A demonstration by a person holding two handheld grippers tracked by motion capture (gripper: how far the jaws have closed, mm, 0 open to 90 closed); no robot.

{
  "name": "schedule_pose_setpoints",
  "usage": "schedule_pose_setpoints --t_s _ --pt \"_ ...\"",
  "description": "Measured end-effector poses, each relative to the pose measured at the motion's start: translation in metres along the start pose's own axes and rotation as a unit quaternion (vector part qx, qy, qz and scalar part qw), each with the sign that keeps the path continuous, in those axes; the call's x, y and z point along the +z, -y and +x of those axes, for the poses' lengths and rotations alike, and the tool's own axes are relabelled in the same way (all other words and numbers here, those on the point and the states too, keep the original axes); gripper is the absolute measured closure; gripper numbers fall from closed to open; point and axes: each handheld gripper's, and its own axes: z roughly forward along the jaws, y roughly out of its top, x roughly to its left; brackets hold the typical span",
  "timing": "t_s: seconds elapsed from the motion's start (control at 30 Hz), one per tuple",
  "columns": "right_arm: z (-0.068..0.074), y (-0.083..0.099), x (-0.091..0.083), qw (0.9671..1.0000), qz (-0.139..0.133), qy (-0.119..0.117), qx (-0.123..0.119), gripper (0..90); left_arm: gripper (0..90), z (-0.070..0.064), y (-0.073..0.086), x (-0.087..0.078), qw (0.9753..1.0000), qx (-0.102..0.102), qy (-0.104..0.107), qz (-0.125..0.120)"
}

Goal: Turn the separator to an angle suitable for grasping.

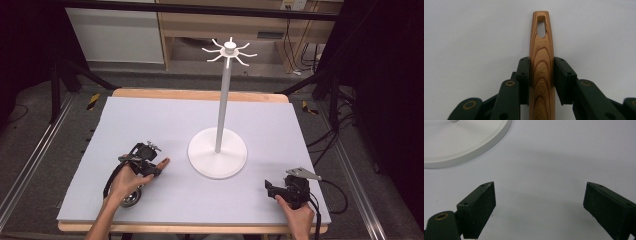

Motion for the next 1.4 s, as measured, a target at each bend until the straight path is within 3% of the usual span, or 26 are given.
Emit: schedule_pose_setpoints --t_s 0.43,0.57,1.0,1.2,1.23,1.27,1.37,1.4 --pt "0.001 0.0 0.0 1.0 -0.002 -0.002 -0.006 11.4 67.6 -0.005 0.01 -0.027 0.9986 0.005 -0.005 -0.052" --pt "0.001 0.0 0.0 1.0 -0.002 -0.002 -0.006 11.4 67.6 -0.006 0.012 -0.039 0.9965 -0.002 -0.003 -0.083" --pt "0.001 0.001 0.0 1.0 -0.002 -0.002 -0.006 11.4 67.6 -0.007 0.017 -0.066 0.9911 -0.003 -0.002 -0.133" --pt "0.001 0.001 -0.001 1.0 -0.002 -0.002 -0.006 11.4 67.6 -0.01 0.018 -0.075 0.985 -0.006 -0.007 -0.173" --pt "0.001 0.001 -0.001 1.0 -0.002 -0.002 -0.006 11.4 67.6 -0.01 0.018 -0.075 0.985 -0.006 -0.007 -0.173" --pt "0.001 0.001 -0.001 1.0 -0.002 -0.002 -0.006 11.4 67.6 -0.011 0.019 -0.078 0.982 -0.009 -0.009 -0.188" --pt "0.001 0.001 -0.001 1.0 -0.002 -0.003 -0.004 11.4 67.6 -0.012 0.02 -0.084 0.9772 -0.011 -0.009 -0.212" --pt "0.001 0.001 -0.001 1.0 -0.002 -0.003 -0.004 11.4 67.6 -0.013 0.021 -0.087 0.9743 -0.013 -0.007 -0.225"
